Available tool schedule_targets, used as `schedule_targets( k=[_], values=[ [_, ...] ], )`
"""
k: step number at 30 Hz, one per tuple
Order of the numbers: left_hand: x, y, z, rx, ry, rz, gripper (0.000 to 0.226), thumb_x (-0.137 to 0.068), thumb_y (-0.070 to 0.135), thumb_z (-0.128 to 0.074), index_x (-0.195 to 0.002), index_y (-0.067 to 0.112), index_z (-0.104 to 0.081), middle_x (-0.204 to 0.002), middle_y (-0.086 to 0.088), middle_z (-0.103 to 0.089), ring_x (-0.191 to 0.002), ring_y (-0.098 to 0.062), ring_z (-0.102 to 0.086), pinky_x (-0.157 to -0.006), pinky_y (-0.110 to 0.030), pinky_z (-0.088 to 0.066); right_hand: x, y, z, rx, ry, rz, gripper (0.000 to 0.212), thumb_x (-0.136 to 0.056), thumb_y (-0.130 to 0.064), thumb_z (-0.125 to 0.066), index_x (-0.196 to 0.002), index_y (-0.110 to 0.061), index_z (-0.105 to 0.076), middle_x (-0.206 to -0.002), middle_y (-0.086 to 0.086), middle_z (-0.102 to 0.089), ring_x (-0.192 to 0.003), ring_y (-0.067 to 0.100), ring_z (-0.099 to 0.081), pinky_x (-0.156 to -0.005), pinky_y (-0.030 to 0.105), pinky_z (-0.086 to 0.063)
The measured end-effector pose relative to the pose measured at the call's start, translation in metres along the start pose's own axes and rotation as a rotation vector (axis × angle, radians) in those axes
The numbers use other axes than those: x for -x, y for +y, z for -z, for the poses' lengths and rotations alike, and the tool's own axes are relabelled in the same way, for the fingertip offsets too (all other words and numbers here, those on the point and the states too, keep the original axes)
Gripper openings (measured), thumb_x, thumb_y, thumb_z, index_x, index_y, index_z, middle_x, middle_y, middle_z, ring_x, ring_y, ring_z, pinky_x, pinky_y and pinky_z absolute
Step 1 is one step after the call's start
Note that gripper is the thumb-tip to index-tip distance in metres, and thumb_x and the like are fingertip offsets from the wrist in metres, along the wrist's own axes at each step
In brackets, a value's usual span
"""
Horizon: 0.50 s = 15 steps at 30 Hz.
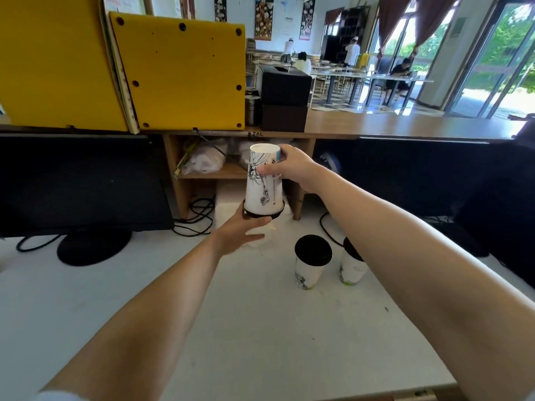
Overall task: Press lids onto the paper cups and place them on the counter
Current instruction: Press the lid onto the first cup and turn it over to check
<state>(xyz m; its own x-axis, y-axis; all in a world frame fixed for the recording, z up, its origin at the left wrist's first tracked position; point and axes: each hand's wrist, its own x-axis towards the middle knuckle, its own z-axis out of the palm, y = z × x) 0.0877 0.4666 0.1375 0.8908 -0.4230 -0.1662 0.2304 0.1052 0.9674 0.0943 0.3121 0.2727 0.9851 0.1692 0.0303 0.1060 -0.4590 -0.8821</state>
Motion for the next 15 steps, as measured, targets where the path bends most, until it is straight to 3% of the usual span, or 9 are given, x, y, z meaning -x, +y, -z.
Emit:
schedule_targets(
  k=[4, 6, 7, 10, 13, 15],
  values=[
    [0.01, -0.018, -0.029, 0.568, -0.144, -0.025, 0.059, -0.089, 0.029, -0.054, -0.142, 0.011, -0.034, -0.14, -0.017, -0.046, -0.13, -0.031, -0.044, -0.095, -0.055, -0.046, 0.001, -0.005, 0.003, -0.056, -0.045, 0.018, 0.052, -0.077, -0.019, -0.076, -0.12, -0.006, -0.05, -0.117, 0.008, -0.064, -0.107, 0.022, -0.062, -0.091, 0.036, -0.052],
    [0.009, -0.014, -0.038, 0.851, -0.152, -0.081, 0.065, -0.075, 0.034, -0.071, -0.131, 0.008, -0.049, -0.131, -0.021, -0.055, -0.127, -0.036, -0.048, -0.097, -0.059, -0.044, 0.0, -0.001, 0.004, -0.077, -0.051, 0.017, 0.049, -0.075, -0.02, -0.077, -0.115, -0.006, -0.053, -0.114, 0.009, -0.066, -0.105, 0.022, -0.064, -0.093, 0.038, -0.052],
    [0.009, -0.01, -0.04, 0.935, -0.146, -0.107, 0.067, -0.065, 0.032, -0.081, -0.122, 0.006, -0.059, -0.125, -0.021, -0.06, -0.124, -0.037, -0.05, -0.096, -0.058, -0.045, 0.001, 0.002, 0.005, -0.092, -0.049, 0.022, 0.058, -0.071, -0.022, -0.08, -0.118, -0.006, -0.052, -0.115, 0.01, -0.067, -0.106, 0.023, -0.065, -0.095, 0.041, -0.052],
    [0.011, 0.004, -0.036, 0.933, -0.052, -0.127, 0.07, -0.052, 0.027, -0.089, -0.112, 0.001, -0.063, -0.117, -0.022, -0.063, -0.119, -0.036, -0.054, -0.09, -0.051, -0.052, 0.002, 0.014, 0.017, -0.11, -0.032, 0.012, 0.088, -0.057, -0.031, -0.087, -0.131, -0.012, -0.044, -0.121, 0.011, -0.061, -0.11, 0.024, -0.062, -0.096, 0.044, -0.052],
    [0.006, 0.016, -0.022, 0.811, 0.099, -0.147, 0.041, -0.078, 0.03, -0.065, -0.109, 0.004, -0.058, -0.12, -0.018, -0.058, -0.118, -0.031, -0.054, -0.086, -0.043, -0.055, 0.011, 0.03, 0.03, -0.051, -0.052, -0.017, 0.089, -0.062, -0.025, -0.084, -0.138, -0.014, -0.037, -0.129, 0.009, -0.054, -0.115, 0.025, -0.057, -0.098, 0.042, -0.05],
    [0.004, 0.024, -0.012, 0.659, 0.132, -0.152, 0.035, -0.084, 0.028, -0.057, -0.11, 0.005, -0.058, -0.12, -0.016, -0.059, -0.113, -0.028, -0.056, -0.083, -0.039, -0.057, 0.015, 0.04, 0.034, -0.009, -0.075, -0.024, 0.083, -0.066, -0.021, -0.083, -0.136, -0.014, -0.039, -0.127, 0.007, -0.056, -0.115, 0.024, -0.057, -0.098, 0.04, -0.05]
  ],
)
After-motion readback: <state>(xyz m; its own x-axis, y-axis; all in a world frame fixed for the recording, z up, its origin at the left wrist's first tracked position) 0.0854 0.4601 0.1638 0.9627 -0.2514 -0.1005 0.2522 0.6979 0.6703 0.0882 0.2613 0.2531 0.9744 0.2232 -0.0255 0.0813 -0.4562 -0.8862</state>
